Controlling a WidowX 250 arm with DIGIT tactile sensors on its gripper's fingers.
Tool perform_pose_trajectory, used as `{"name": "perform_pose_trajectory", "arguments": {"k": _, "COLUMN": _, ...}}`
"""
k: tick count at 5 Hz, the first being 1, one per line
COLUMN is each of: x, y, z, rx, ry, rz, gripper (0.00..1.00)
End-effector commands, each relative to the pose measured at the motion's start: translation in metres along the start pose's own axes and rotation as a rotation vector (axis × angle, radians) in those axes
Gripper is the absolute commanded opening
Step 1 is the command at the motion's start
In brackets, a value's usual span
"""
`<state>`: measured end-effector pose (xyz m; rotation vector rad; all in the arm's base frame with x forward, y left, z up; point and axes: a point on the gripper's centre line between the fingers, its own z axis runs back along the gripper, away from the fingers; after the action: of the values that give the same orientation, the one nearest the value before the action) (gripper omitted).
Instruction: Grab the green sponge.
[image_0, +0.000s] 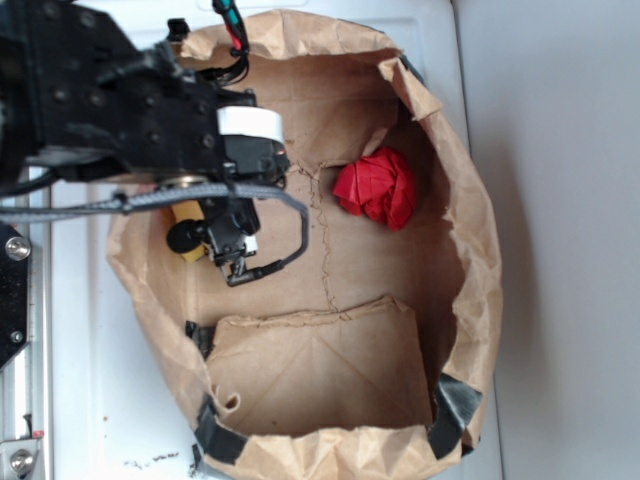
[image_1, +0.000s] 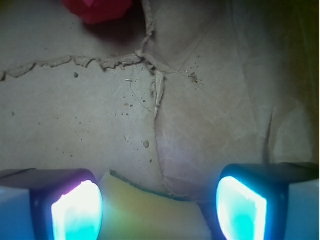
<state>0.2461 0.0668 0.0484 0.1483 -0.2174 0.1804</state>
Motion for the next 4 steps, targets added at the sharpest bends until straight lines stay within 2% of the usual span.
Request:
{"name": "perform_pose_trajectory", "arguments": {"k": 1, "x": 0.0129, "y": 0.0006, "z": 0.0002, "rx": 0.003, "ry": -0.031, "rz": -0.002, "gripper": 1.00}}
{"name": "perform_pose_trajectory", "arguments": {"k": 4, "x": 0.0037, "y": -0.0051, "z": -0.0087, "rx": 0.028, "ry": -0.028, "rz": -0.015, "gripper": 1.00}}
